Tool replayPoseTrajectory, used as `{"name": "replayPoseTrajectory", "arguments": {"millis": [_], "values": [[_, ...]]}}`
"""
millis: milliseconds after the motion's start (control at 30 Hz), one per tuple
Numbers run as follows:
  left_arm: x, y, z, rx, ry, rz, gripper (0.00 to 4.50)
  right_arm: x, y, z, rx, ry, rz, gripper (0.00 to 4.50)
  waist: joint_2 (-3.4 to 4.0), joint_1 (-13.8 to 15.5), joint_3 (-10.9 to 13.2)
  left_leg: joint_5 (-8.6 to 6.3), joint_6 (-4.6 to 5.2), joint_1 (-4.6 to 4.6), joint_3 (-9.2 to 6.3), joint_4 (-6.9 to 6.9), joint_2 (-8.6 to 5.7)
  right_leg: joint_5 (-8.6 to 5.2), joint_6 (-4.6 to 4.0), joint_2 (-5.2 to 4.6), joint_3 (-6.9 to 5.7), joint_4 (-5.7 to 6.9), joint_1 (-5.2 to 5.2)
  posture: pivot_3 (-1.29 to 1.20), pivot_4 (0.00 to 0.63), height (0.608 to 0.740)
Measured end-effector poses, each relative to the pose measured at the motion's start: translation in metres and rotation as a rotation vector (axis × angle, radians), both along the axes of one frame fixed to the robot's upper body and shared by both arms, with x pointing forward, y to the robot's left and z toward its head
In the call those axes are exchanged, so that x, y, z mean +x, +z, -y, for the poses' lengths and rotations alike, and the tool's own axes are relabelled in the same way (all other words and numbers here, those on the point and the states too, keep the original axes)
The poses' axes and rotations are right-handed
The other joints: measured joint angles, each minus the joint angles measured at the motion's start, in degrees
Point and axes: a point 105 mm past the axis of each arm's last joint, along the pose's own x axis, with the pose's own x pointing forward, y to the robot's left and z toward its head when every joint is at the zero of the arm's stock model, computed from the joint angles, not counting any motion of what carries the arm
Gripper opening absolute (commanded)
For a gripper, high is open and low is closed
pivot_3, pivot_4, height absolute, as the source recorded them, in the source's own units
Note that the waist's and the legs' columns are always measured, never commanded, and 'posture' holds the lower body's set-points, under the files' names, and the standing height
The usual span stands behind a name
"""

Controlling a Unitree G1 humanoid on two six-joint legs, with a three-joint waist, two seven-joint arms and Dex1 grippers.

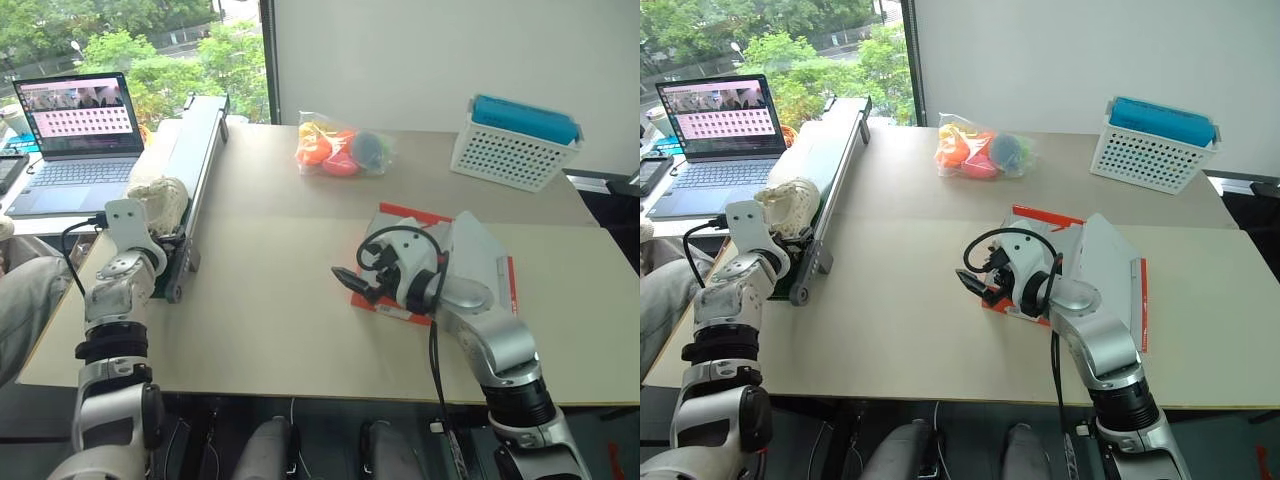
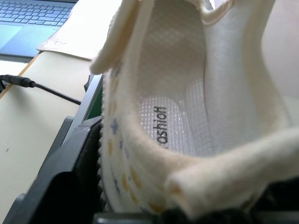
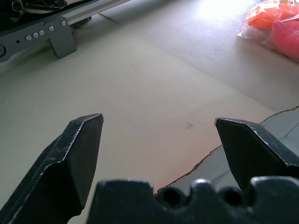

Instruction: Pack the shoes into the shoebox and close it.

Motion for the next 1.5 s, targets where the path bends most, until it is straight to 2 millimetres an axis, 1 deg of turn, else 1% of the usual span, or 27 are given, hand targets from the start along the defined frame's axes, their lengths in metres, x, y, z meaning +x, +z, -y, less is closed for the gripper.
{"name": "replayPoseTrajectory", "arguments": {"millis": [100,233,300,333,433,467,500,567,600,633,667,700,733,800,833,900,1000,1067,1167,1300,1400,1500], "values": [[0.001,0.003,0.004,-0.01,-0.014,0.012,2.68,0.002,0.004,0.004,0.011,-0.012,0.008,4.5,0.0,-0.1,0.0,0.01,0.0,0.0,0.01,-0.01,0.0,0.0,0.0,0.01,0.0,0.0,0.0,0.0,0.15,0.699],[0.003,0.004,0.01,-0.041,-0.029,0.029,2.68,0.003,0.007,0.005,0.015,-0.017,0.018,4.5,0.0,-0.1,0.0,0.01,0.0,0.0,0.0,-0.01,0.0,0.0,0.0,0.01,0.0,0.0,0.0,0.0,0.15,0.699],[0.004,0.008,0.02,-0.082,-0.059,0.062,2.68,0.003,0.007,0.005,0.017,-0.018,0.018,4.5,-0.04,-0.1,0.0,0.01,0.0,-0.03,0.01,0.0,0.0,0.0,0.0,0.0,0.0,-0.02,-0.01,0.0,0.15,0.699],[0.005,0.012,0.027,-0.104,-0.081,0.087,2.68,0.003,0.007,0.005,0.018,-0.018,0.018,4.5,-0.09,-0.1,0.1,0.01,0.0,-0.06,0.0,0.0,0.0,0.0,0.0,0.0,0.0,-0.02,-0.02,0.0,0.15,0.699],[0.006,0.032,0.056,-0.19,-0.19,0.187,2.68,0.006,0.01,0.004,0.025,-0.029,0.026,4.5,-0.16,-0.2,0.1,0.01,0.0,-0.1,0.01,0.0,0.0,0.0,0.0,0.0,0.01,-0.03,-0.06,0.0,0.15,0.699],[0.005,0.041,0.071,-0.232,-0.251,0.222,2.68,0.008,0.014,0.002,0.035,-0.035,0.033,4.5,-0.16,-0.2,0.1,0.02,-0.01,-0.11,0.01,0.0,0.01,0.0,0.0,0.0,0.01,-0.03,-0.06,0.0,0.15,0.699],[0.004,0.047,0.082,-0.267,-0.296,0.246,2.68,0.01,0.016,0.002,0.046,-0.043,0.037,4.5,-0.16,-0.3,0.1,0.02,-0.02,-0.1,0.01,-0.01,0.02,0.0,0.0,0.01,0.01,-0.02,-0.06,0.0,0.15,0.699],[-0.001,0.059,0.107,-0.336,-0.399,0.283,2.68,0.017,0.022,0.003,0.107,-0.086,0.037,4.5,-0.16,-0.3,0.1,0.04,-0.03,-0.1,0.01,0.0,0.02,0.01,-0.01,0.02,0.02,0.0,-0.06,0.0,0.15,0.699],[-0.003,0.062,0.114,-0.352,-0.432,0.288,2.68,0.022,0.025,0.005,0.146,-0.117,0.035,4.5,-0.16,-0.4,0.1,0.04,-0.03,-0.1,0.01,0.01,0.02,0.01,-0.02,0.02,0.02,0.0,-0.05,0.0,0.15,0.699],[-0.007,0.064,0.128,-0.36,-0.491,0.285,2.68,0.031,0.032,0.009,0.23,-0.173,0.012,4.5,-0.16,-0.5,0.1,0.05,-0.04,-0.07,0.03,0.0,0.01,0.02,-0.02,0.03,0.04,0.03,-0.04,0.0,0.15,0.699],[-0.01,0.064,0.14,-0.368,-0.537,0.277,2.68,0.038,0.037,0.014,0.295,-0.219,-0.014,4.5,-0.16,-0.6,0.1,0.05,-0.04,-0.06,0.03,0.0,0.02,0.02,-0.03,0.04,0.04,0.04,-0.03,0.0,0.15,0.699],[-0.011,0.062,0.148,-0.373,-0.566,0.263,2.68,0.044,0.041,0.018,0.35,-0.254,-0.039,4.5,-0.16,-0.7,0.1,0.06,-0.04,-0.06,0.02,0.0,0.04,0.02,-0.04,0.08,0.04,0.04,-0.04,0.0,0.15,0.699],[-0.013,0.059,0.154,-0.376,-0.586,0.246,2.68,0.05,0.043,0.021,0.438,-0.284,-0.105,4.5,-0.16,-0.7,0.1,0.06,-0.05,-0.06,0.02,-0.01,0.04,0.02,-0.04,0.09,0.04,0.05,-0.04,0.0,0.15,0.699],[-0.016,0.05,0.168,-0.385,-0.62,0.212,2.68,0.055,0.043,0.023,0.566,-0.298,-0.235,4.5,-0.15,-0.9,0.1,0.06,-0.04,-0.07,0.03,-0.04,0.05,0.03,-0.05,0.12,0.04,0.09,-0.06,0.0,0.15,0.699],[-0.017,0.046,0.174,-0.389,-0.638,0.193,2.68,0.054,0.042,0.021,0.598,-0.284,-0.279,4.5,-0.15,-1.0,0.1,0.06,-0.04,-0.08,0.03,-0.07,0.04,0.03,-0.05,0.12,0.04,0.1,-0.06,0.0,0.15,0.699],[-0.019,0.039,0.186,-0.4,-0.666,0.165,2.68,0.05,0.044,0.006,0.663,-0.214,-0.369,4.5,-0.14,-1.2,0.1,0.06,-0.03,-0.1,0.05,-0.08,0.03,0.03,-0.05,0.12,0.05,0.14,-0.08,0.0,0.15,0.699],[-0.024,0.032,0.207,-0.403,-0.732,0.135,2.68,0.038,0.055,-0.021,0.733,-0.063,-0.461,4.5,-0.13,-1.5,0.1,0.05,0.0,-0.09,0.04,-0.07,0.03,0.03,-0.05,0.13,0.05,0.15,-0.07,0.0,0.15,0.699],[-0.027,0.032,0.215,-0.399,-0.761,0.132,2.68,0.034,0.055,-0.028,0.734,-0.026,-0.491,4.5,-0.13,-1.5,0.1,0.05,0.01,-0.09,0.04,-0.06,0.02,0.03,-0.05,0.13,0.05,0.13,-0.07,0.0,0.15,0.699],[-0.029,0.031,0.219,-0.399,-0.779,0.13,2.68,0.034,0.054,-0.028,0.753,-0.04,-0.512,4.5,-0.13,-1.5,0.1,0.03,0.04,-0.09,0.04,-0.05,0.0,0.03,-0.04,0.13,0.07,0.11,-0.08,0.0,0.15,0.699],[-0.031,0.031,0.226,-0.402,-0.801,0.126,2.68,0.04,0.051,-0.022,0.782,-0.087,-0.526,4.5,-0.13,-1.6,0.1,0.04,0.03,-0.09,0.05,-0.07,0.0,0.03,-0.04,0.16,0.08,0.13,-0.09,0.0,0.15,0.699],[-0.033,0.032,0.232,-0.402,-0.825,0.126,2.68,0.052,0.047,-0.014,0.818,-0.146,-0.542,4.5,-0.13,-1.7,0.1,0.04,0.03,-0.09,0.07,-0.06,0.01,0.02,-0.04,0.16,0.11,0.12,-0.1,0.0,0.15,0.699],[-0.035,0.034,0.234,-0.396,-0.836,0.135,2.68,0.057,0.045,-0.009,0.849,-0.177,-0.545,4.5,-0.13,-1.7,0.1,0.04,0.04,-0.09,0.07,-0.07,0.01,0.02,-0.04,0.17,0.11,0.12,-0.1,0.0,0.15,0.699]]}}
